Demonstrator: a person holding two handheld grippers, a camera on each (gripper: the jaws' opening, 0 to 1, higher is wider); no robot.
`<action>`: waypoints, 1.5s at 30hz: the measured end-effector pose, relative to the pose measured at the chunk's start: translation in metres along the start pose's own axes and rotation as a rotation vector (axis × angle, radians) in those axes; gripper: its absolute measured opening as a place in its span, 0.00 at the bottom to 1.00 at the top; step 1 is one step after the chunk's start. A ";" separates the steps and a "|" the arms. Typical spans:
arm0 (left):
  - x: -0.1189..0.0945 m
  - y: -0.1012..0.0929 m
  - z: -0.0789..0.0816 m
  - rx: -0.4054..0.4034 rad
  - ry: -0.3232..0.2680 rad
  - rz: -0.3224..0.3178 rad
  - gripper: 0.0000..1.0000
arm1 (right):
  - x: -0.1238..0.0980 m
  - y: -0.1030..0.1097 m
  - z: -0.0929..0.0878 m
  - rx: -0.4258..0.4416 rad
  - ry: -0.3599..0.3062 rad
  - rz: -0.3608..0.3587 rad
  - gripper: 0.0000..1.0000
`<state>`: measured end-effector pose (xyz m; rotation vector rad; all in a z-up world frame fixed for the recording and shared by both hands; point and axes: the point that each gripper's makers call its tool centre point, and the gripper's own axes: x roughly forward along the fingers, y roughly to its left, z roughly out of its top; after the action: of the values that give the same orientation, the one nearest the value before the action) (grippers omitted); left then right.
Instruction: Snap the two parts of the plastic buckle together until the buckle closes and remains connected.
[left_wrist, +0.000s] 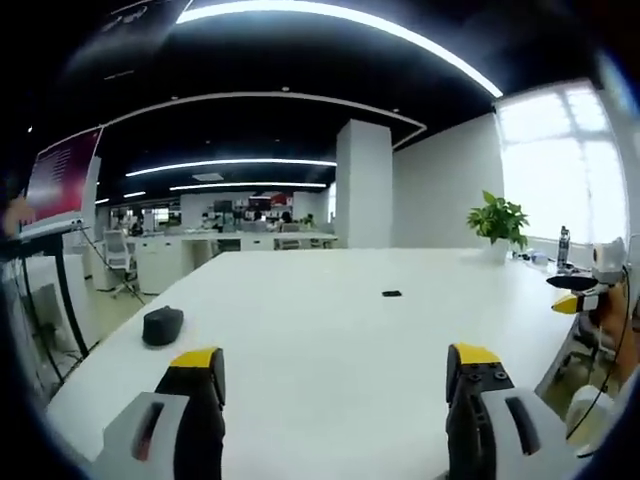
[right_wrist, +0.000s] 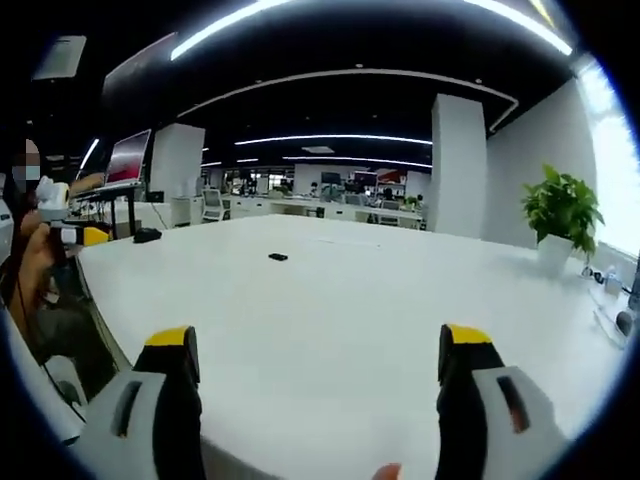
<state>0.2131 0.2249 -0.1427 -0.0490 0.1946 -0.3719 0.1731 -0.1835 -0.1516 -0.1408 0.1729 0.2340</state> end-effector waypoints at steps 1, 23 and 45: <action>-0.001 -0.002 -0.001 0.004 0.010 0.000 0.93 | -0.001 0.002 -0.002 0.013 0.011 0.009 0.99; -0.006 -0.006 -0.006 0.001 0.026 0.000 0.99 | -0.006 0.003 -0.011 0.013 0.041 0.001 1.00; -0.002 -0.008 -0.012 0.010 0.045 -0.010 0.99 | -0.003 0.006 -0.015 0.009 0.056 0.009 1.00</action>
<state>0.2059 0.2179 -0.1535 -0.0314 0.2375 -0.3837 0.1663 -0.1808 -0.1658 -0.1381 0.2298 0.2388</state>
